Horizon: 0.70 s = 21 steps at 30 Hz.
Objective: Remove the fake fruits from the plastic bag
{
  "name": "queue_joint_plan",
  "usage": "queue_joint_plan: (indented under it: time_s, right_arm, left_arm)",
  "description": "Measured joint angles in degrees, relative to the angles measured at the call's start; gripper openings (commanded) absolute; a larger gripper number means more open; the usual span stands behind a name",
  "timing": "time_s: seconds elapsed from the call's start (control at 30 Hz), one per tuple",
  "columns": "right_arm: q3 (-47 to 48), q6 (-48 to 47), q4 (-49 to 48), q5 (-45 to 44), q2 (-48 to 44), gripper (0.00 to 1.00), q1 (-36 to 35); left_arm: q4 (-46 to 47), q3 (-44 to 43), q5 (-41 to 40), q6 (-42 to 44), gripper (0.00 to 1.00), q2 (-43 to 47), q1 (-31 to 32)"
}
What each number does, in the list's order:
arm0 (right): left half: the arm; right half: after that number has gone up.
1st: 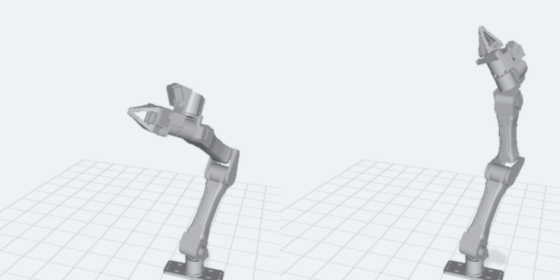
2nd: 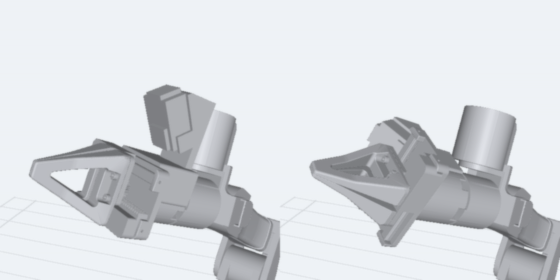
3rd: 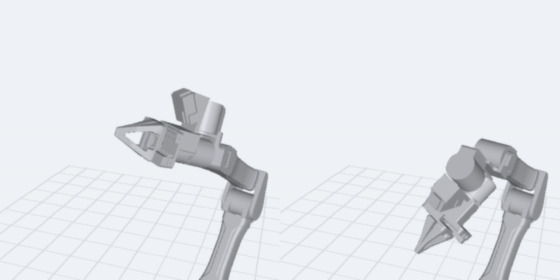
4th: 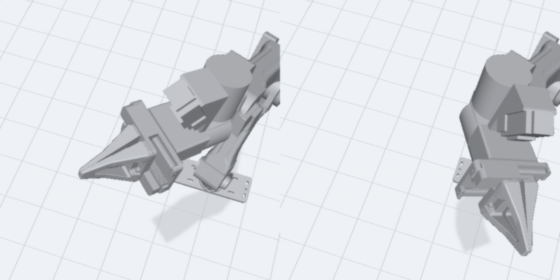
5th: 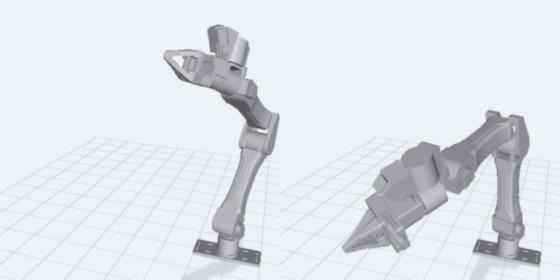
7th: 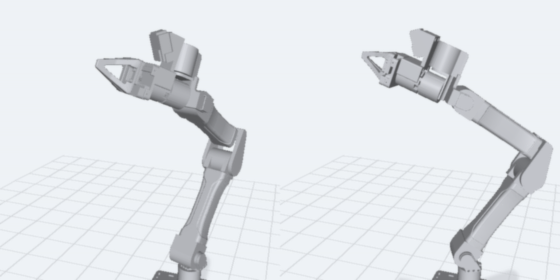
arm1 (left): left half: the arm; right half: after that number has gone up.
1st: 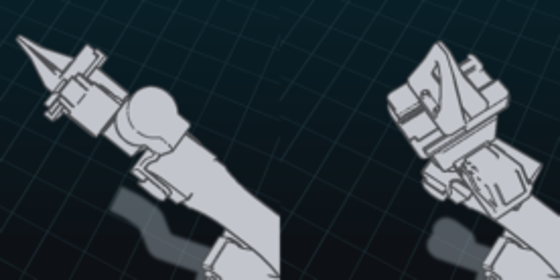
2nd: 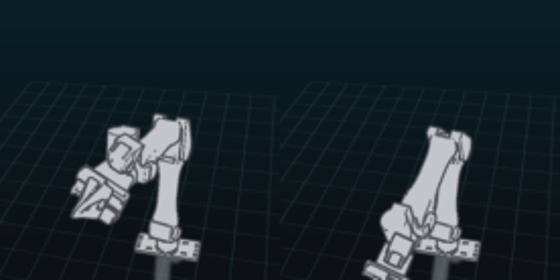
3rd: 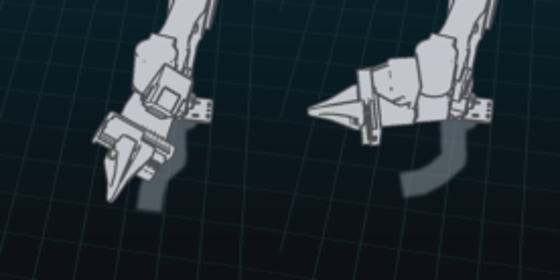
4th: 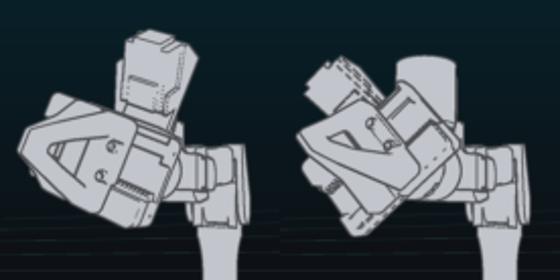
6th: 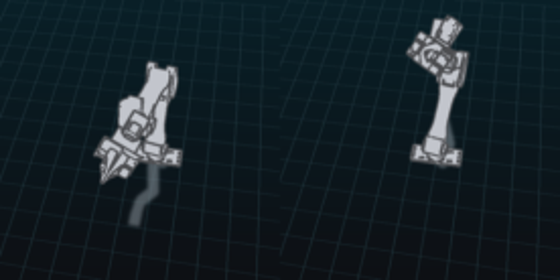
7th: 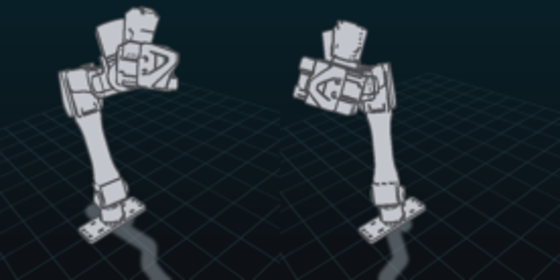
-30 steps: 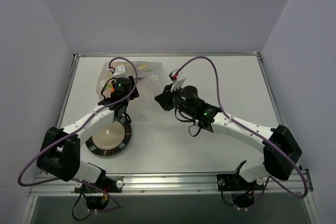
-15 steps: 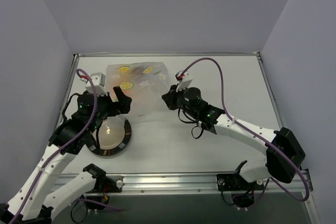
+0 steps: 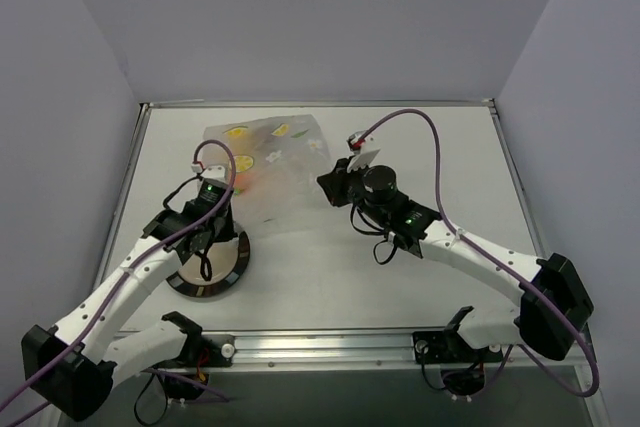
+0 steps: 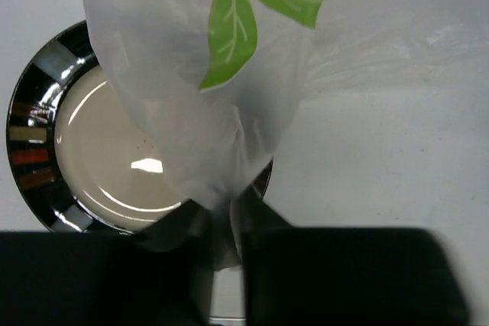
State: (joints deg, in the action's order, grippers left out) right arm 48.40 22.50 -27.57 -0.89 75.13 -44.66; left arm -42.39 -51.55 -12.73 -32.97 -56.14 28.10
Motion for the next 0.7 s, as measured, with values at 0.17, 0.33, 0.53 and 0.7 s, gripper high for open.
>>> queue_joint_plan:
  time_s: [0.17, 0.33, 0.53, 0.7]
  right_arm:
    - [0.0, -0.5, 4.1, -0.3, -3.1, 0.0, -0.5]
    - [2.2, -1.7, 10.4, -0.5, -10.0, 0.0, -1.2]
    - [7.9, -2.1, 13.2, -2.0, -14.2, 0.0, -1.2]
    - [8.0, -1.7, 17.1, -3.5, -16.0, 0.0, -1.2]
  left_arm:
    - [2.1, -6.5, 0.0, 1.6, 0.02, -5.4, 0.0]
    - [6.1, -27.1, -0.1, 4.2, 0.02, -11.9, -0.7]
    - [9.9, -38.7, 3.8, 5.0, 0.02, -17.0, -4.3]
    - [9.4, -40.9, 7.9, 4.9, 0.02, -22.2, -5.7]
